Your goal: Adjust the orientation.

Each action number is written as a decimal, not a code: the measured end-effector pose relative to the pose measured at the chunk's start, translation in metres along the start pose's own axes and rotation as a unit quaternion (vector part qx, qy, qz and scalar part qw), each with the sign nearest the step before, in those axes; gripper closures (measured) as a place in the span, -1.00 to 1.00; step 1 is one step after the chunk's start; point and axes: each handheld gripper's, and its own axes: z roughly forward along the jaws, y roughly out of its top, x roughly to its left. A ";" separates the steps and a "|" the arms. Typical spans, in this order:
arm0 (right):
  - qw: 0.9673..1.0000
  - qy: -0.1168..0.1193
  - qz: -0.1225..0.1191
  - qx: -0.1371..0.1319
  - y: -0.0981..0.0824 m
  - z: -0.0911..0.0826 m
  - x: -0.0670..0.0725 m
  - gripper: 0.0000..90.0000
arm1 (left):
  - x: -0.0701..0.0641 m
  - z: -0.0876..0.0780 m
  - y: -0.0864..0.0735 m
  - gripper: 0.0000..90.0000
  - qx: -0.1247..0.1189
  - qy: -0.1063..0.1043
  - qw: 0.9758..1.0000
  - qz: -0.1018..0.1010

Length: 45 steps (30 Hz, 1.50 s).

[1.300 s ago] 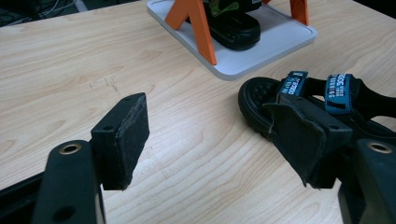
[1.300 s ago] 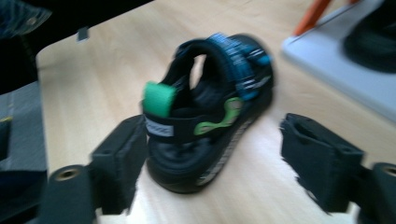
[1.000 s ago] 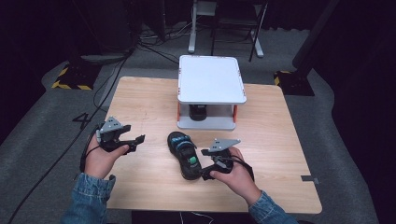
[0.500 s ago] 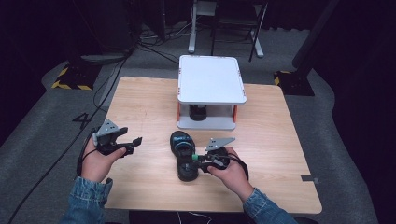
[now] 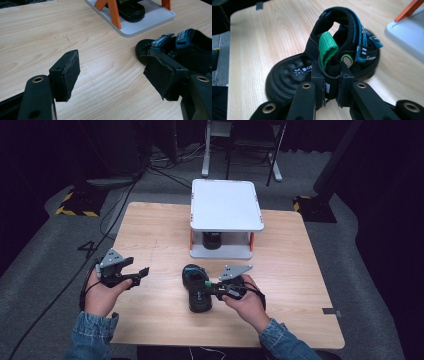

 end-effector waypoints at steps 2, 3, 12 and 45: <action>1.000 -0.008 -0.008 -0.011 0.002 -0.005 -0.002 0.77 | 0.001 0.001 0.000 -0.36 0.000 0.000 1.000 0.001; 1.000 -0.016 -0.012 -0.019 0.003 -0.009 -0.003 0.77 | 0.001 0.002 0.001 -0.36 0.001 0.000 1.000 0.002; 0.994 -0.082 0.013 -0.068 0.002 -0.044 -0.030 0.77 | 0.000 0.007 0.003 -0.36 0.003 -0.005 1.000 0.002; 0.983 -0.160 0.064 -0.062 -0.036 -0.039 -0.115 0.14 | -0.001 0.011 -0.001 -0.36 0.017 -0.008 1.000 0.003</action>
